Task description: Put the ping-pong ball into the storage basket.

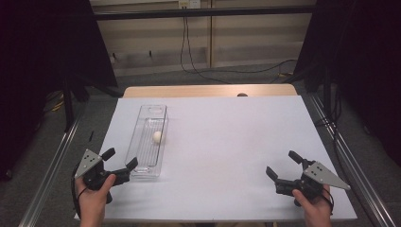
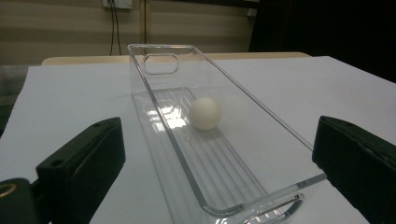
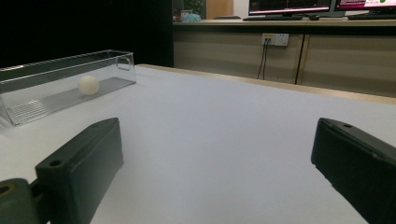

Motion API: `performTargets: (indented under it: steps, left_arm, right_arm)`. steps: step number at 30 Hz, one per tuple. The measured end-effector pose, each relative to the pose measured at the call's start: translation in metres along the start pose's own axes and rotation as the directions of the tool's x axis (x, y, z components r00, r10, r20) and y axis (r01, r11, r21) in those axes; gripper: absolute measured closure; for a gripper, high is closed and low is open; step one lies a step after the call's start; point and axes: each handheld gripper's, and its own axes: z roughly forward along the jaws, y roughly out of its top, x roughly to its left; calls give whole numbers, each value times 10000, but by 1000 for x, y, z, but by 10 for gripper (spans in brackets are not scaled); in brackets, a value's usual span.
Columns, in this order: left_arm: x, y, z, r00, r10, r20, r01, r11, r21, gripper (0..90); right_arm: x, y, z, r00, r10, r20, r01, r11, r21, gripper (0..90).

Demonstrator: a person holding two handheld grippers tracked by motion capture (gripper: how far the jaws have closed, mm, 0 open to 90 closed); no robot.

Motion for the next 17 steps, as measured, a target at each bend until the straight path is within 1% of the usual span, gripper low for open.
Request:
performTargets:
  steps: [1, 4, 7, 9, 10, 11, 12, 14, 17]
  left_arm:
    - [0, 0, -1, 10000, 9, -14, -9, 10000, 36, 25]
    - [1, -2, -3, 10000, -61, 7, 61, 10000, -56, 25]
    - [2, -4, -6, 10000, -69, -9, 69, 9999, -120, 25]
    - [3, -4, -7, 9999, -97, -62, 96, 9998, -175, 25]
    - [4, -5, -7, 9999, -134, -13, 134, 9997, -193, 25]
    - [5, -5, -8, 9999, -117, -35, 117, 9999, -125, 25]
    - [5, -6, -8, 9998, -177, -31, 176, 9996, -207, 25]
    - [6, -7, -9, 9997, -219, -83, 217, 9996, -204, 25]
    - [6, -7, -8, 9998, -174, -77, 172, 9995, -247, 25]
  right_arm:
    - [0, 0, 0, 10000, 65, 21, -65, 10000, -44, 17]
    - [0, 0, 0, 10000, -48, -28, 48, 10000, -49, 17]
    - [0, 0, 0, 10000, 68, 3, -68, 10000, -52, 17]
    - [1, 0, 1, 10000, 36, 24, -36, 10000, -53, 17]
    - [1, 0, 0, 10000, -27, -16, 27, 10000, -19, 17]
    - [1, 0, 1, 10000, -44, -53, 44, 10000, -43, 17]
    - [1, 0, 1, 10000, -17, -24, 17, 10000, -62, 17]
    - [1, 0, 0, 10000, 3, -19, -3, 10000, -57, 17]
    - [0, 0, 0, 10000, -46, -20, 47, 10000, 13, 17]
